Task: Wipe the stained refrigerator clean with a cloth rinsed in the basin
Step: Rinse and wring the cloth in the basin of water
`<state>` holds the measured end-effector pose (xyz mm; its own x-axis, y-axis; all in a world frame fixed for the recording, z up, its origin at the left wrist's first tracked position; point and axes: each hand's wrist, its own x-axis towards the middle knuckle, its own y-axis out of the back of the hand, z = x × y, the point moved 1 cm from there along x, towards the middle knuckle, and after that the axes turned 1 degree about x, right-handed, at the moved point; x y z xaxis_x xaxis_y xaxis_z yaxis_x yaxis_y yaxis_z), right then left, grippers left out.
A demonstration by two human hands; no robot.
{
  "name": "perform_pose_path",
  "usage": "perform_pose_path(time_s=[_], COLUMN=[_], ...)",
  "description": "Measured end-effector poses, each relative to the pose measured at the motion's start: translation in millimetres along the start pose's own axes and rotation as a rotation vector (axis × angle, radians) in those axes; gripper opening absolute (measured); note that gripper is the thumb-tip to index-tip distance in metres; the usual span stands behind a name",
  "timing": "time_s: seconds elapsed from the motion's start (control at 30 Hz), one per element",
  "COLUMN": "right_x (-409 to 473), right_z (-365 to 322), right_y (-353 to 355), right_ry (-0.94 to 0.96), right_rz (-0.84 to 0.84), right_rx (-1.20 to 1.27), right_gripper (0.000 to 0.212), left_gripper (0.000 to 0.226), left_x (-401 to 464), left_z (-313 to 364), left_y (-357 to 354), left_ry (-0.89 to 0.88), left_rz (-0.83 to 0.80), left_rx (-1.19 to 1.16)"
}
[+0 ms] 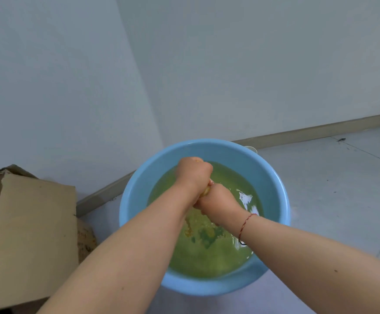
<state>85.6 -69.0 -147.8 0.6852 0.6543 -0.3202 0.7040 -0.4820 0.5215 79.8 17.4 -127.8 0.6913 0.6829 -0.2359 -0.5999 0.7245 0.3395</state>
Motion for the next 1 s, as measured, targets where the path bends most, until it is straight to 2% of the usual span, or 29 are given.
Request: perform_pose_path(time_s=[0.07, 0.23, 0.5, 0.6, 0.77, 0.87, 1.0], right_x=[2, 10, 19, 19, 24, 22, 20], right_z=[6, 22, 37, 36, 28, 20, 13], right_y=[-3, -6, -13, -11, -4, 6, 8], right_ry=[0.059, 0.045, 0.051, 0.081, 0.147, 0.297, 0.37], right_rz=[0.04, 0.094, 0.086, 0.095, 0.151, 0.209, 0.191], right_rx=[-0.135, -0.177, -0.342, -0.417, -0.568, -0.779, -0.824], right_gripper=[0.011, 0.009, 0.038, 0.045, 0.03, 0.023, 0.023], left_gripper=[0.013, 0.013, 0.013, 0.013, 0.012, 0.011, 0.008], left_x=[2, 4, 2, 4, 15, 19, 20], left_z=[-7, -20, -33, -31, -24, -19, -24], left_y=[-6, -16, -20, -18, -10, -1, 7], left_ry=[0.033, 0.212, 0.458, 0.528, 0.541, 0.493, 0.471], left_rz=[0.039, 0.171, 0.309, 0.299, 0.241, 0.312, 0.389], left_rx=[-0.001, -0.176, -0.332, -0.376, -0.457, -0.57, -0.605])
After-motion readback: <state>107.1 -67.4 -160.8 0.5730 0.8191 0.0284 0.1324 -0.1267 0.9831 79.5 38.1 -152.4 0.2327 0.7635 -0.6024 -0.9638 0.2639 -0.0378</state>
